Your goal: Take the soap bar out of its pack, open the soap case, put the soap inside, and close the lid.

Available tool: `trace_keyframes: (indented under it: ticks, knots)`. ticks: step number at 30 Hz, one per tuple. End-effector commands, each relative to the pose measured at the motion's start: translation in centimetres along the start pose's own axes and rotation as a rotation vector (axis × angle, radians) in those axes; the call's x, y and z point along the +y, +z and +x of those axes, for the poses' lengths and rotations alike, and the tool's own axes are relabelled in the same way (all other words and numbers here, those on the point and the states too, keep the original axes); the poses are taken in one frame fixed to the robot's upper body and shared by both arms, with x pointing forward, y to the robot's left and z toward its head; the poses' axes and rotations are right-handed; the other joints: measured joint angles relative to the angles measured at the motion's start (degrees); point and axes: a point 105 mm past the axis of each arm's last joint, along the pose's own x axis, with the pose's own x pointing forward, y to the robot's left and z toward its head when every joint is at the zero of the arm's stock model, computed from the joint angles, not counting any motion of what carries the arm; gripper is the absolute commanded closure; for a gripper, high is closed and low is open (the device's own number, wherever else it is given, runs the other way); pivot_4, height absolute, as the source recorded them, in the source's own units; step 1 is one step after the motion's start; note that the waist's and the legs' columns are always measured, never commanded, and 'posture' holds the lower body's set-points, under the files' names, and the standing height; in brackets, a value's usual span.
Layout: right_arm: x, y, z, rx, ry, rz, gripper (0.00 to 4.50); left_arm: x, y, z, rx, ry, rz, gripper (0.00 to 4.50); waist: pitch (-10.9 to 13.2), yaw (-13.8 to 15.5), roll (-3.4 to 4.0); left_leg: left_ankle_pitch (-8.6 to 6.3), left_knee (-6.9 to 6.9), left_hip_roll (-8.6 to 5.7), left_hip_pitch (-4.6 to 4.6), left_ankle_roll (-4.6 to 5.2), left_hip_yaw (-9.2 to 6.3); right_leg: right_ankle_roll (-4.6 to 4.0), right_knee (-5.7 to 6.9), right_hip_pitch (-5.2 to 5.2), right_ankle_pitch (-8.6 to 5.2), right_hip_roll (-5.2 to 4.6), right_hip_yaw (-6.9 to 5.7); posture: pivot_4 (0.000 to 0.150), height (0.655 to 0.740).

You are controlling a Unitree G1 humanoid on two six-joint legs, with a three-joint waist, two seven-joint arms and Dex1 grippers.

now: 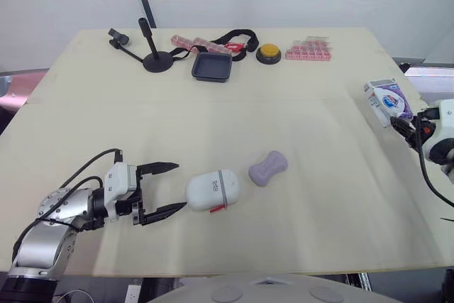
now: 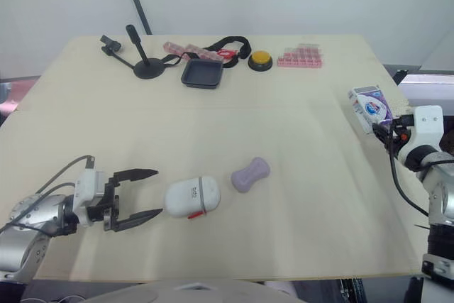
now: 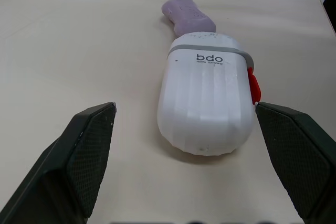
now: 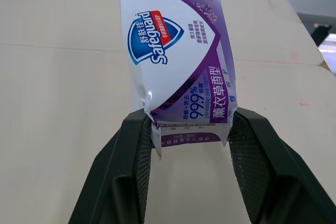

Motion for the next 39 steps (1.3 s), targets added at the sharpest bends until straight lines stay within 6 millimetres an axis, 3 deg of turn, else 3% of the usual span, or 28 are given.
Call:
trace_keyframes:
  ticks: [1,11,18,22,27,29,33,36,39]
  knots:
    - [0.0,0.8,0.0,-0.017,0.003,0.005,2.53,0.3,0.6,-0.2,-0.010,0.004,0.021,0.00,0.0,0.2,0.01,0.00,-0.02,-0.01,0.05,0.00,0.00,0.00,0.00,0.00,0.00,0.00,-0.01,0.150,0.7400]
    - [1.2,-0.4,0.6,0.042,0.042,0.030,2.53,-0.1,0.7,0.0,-0.014,0.013,0.011,0.00,0.0,0.6,0.01,-0.01,-0.10,-0.06,-0.07,-0.02,0.01,0.00,-0.05,0.02,0.00,0.02,0.00,0.150,0.7400]
    - [1.3,-0.2,0.4,0.041,0.064,0.004,0.07,0.0,0.8,0.0,-0.014,0.019,0.008,0.00,0.0,0.6,0.01,-0.02,-0.11,-0.07,-0.07,-0.03,0.01,0.00,-0.06,0.02,0.00,0.02,0.00,0.150,0.7400]
    - [1.1,0.3,-0.2,0.009,0.079,-0.050,0.03,-0.1,0.8,0.0,-0.013,0.018,0.007,0.00,0.0,0.7,0.02,-0.02,-0.11,-0.07,-0.07,-0.03,0.01,0.00,-0.05,0.02,0.00,0.02,-0.01,0.150,0.7400]
    - [0.7,3.5,-1.9,-0.155,0.154,-0.223,0.03,-0.1,0.9,0.0,-0.002,-0.003,0.000,0.00,0.0,0.6,0.02,-0.02,-0.13,-0.01,-0.09,-0.02,0.00,0.01,-0.10,0.02,0.00,-0.03,0.01,0.150,0.7400]
    - [2.0,5.4,-2.6,-0.254,0.247,-0.287,0.03,-0.1,1.0,0.1,0.004,-0.023,0.002,0.00,0.0,0.2,0.02,-0.02,-0.14,0.01,-0.08,-0.02,0.00,0.01,-0.11,0.02,0.00,-0.04,0.06,0.150,0.7400]
    - [8.3,7.3,-5.1,-0.425,0.614,-0.326,0.03,-0.5,1.3,0.5,0.021,-0.097,-0.010,0.00,0.0,-0.2,0.03,0.00,-0.17,0.04,-0.07,-0.04,0.00,0.00,-0.07,0.03,0.00,0.02,0.14,0.150,0.7400]
    - [13.1,5.5,-7.5,-0.404,0.893,-0.367,0.03,-0.7,1.6,1.0,0.044,-0.152,-0.005,0.00,0.0,0.3,-0.01,0.00,-0.17,0.10,-0.09,-0.04,-0.04,0.00,-0.05,0.04,0.00,0.02,0.05,0.150,0.7400]
    - [16.1,2.8,-10.0,-0.331,1.126,-0.371,0.03,-0.6,2.0,1.8,0.065,-0.187,0.003,0.00,0.0,0.9,0.01,-0.01,-0.14,0.06,-0.02,-0.02,-0.13,0.01,-0.06,-0.10,0.00,-0.08,-0.06,0.150,0.7400]
